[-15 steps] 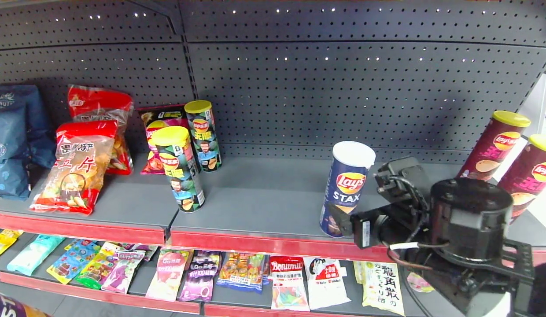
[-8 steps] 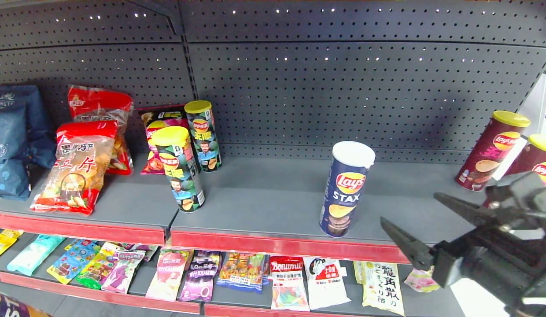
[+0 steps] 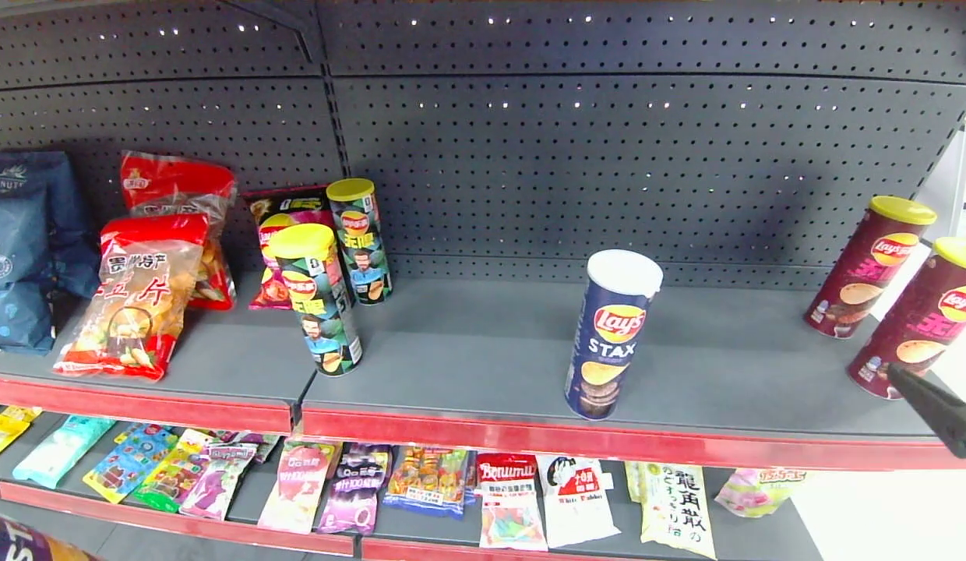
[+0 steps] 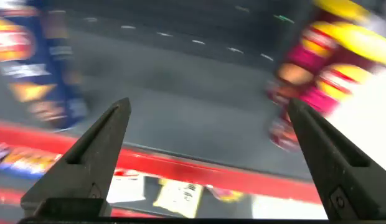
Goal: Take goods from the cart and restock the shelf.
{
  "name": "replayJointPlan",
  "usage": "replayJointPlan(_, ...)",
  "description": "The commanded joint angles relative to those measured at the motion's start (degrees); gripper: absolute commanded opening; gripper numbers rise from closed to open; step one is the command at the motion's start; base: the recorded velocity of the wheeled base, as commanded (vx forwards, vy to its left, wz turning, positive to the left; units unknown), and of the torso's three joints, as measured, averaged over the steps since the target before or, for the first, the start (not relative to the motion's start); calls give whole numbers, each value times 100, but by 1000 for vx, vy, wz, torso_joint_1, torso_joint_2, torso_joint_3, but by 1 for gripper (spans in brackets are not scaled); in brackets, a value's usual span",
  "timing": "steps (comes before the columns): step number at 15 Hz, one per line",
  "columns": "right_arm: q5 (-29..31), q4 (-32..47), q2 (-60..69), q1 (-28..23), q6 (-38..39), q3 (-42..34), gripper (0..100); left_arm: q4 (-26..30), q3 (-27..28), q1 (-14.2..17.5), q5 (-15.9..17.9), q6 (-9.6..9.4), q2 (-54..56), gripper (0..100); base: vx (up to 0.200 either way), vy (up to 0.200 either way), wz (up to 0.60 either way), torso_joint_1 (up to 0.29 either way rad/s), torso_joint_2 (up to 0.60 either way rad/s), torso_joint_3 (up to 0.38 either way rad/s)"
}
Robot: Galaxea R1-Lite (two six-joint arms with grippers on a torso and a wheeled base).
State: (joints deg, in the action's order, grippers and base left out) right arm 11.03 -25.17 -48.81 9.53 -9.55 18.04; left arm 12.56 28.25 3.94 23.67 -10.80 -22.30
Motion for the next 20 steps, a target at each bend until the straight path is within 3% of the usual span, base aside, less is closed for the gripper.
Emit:
replayJointPlan(1, -1780, 215, 364, -2245, 225, -328, 100, -69, 32, 2, 50, -1, -55, 0, 0, 0, 0, 0, 0, 0)
replayJointPlan(3, -2386, 259, 1119, -2483, 225, -837, 100, -236, 32, 2, 50, -1, -187, 0, 0, 0, 0, 0, 0, 0)
replayJointPlan(5, -2404, 267, 1489, -2421, 225, -1084, 100, -333, 32, 2, 50, -1, -249, 0, 0, 0, 0, 0, 0, 0)
replayJointPlan(6, -2167, 267, 1453, -2509, 216, -1154, 100, -368, 23, 2, 41, -1, -284, 0, 0, 0, 0, 0, 0, 0)
replayJointPlan(8, -919, 267, 1286, -2799, 111, -1259, 100, -412, -21, 2, 50, 25, -293, 0, 0, 0, 0, 0, 0, 0)
replayJointPlan(9, 48, 250, 1198, -2957, 155, -1242, 100, -412, -21, -7, 67, 192, -284, 0, 0, 0, 0, 0, 0, 0)
replayJointPlan(10, 347, 250, 1242, -2966, 269, -1215, 100, -447, -30, -7, 129, 351, -275, 0, 0, 0, 0, 0, 0, 0)
replayJointPlan(12, 13, 267, 1313, -2790, 287, -1233, 100, -500, -38, -7, 181, 456, -275, 0, 0, 0, 0, 0, 0, 0)
replayJointPlan(13, -1639, 382, 1251, -2140, 313, -1084, 100, -553, -126, -7, 322, 465, -293, 0, 0, 0, 0, 0, 0, 0)
replayJointPlan(14, -1859, 566, 1172, -2149, 348, -899, 100, -579, -170, -7, 384, 465, -293, 0, 0, 0, 0, 0, 0, 0)
replayJointPlan(16, -1912, 689, 1708, -2105, 234, -1110, 100, -579, -197, -7, 401, 465, -293, 0, 0, 0, 0, 0, 0, 0)
replayJointPlan(17, -1921, 891, 2701, -2008, 120, -1734, 100, -579, -197, -7, 392, 465, -293, 0, 0, 0, 0, 0, 0, 0)
replayJointPlan(20, -1622, 2333, 4292, -1964, 137, -1734, 100, -623, -179, -7, 401, 474, -310, 0, 0, 0, 0, 0, 0, 0)
